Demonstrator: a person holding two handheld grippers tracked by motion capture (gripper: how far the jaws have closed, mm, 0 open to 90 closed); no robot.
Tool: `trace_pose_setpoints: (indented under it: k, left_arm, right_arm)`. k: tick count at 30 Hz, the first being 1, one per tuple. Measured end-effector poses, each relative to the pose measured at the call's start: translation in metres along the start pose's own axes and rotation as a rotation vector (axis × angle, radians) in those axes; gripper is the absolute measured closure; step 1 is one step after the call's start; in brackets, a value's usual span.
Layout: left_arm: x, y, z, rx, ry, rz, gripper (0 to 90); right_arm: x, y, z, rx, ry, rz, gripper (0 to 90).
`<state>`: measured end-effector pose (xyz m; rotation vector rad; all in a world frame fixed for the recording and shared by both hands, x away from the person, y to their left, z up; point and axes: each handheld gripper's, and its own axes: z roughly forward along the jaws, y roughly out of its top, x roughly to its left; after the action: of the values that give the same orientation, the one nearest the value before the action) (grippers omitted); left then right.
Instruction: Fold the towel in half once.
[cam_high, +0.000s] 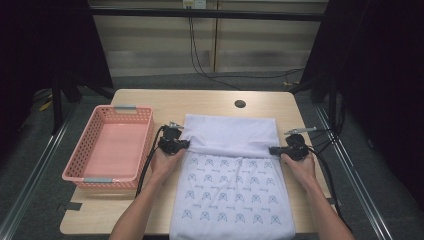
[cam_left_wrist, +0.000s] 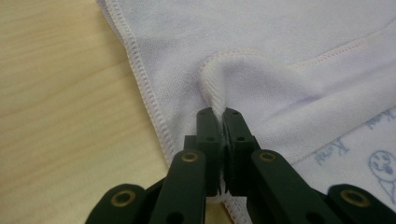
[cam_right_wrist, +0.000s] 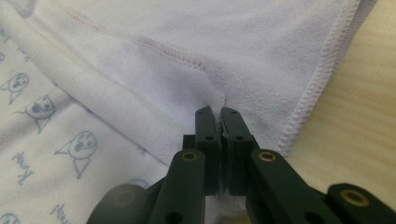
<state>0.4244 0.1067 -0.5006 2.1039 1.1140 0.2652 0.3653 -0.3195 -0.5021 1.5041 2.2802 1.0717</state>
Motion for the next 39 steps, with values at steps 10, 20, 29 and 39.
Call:
trace_pose_setpoints:
  k: [10, 20, 29, 39]
  left_arm:
    - [0.010, 0.015, 0.011, 0.009, 0.028, 0.001, 87.0]
    - [0.004, 0.030, -0.034, -0.128, -0.154, -0.010, 87.1]
    - [0.007, 0.055, -0.096, -0.219, -0.165, 0.055, 87.0]
    - [-0.021, 0.041, -0.174, -0.310, -0.246, 0.173, 87.0]
  right_arm:
    - [-0.011, 0.017, 0.016, -0.031, -0.029, 0.042, 87.7]
    - [-0.016, 0.035, -0.022, -0.159, 0.039, 0.032, 87.8]
    - [-0.011, 0.062, -0.074, -0.320, 0.102, 0.030, 87.8]
    - [0.025, 0.042, -0.128, -0.349, 0.180, -0.054, 87.8]
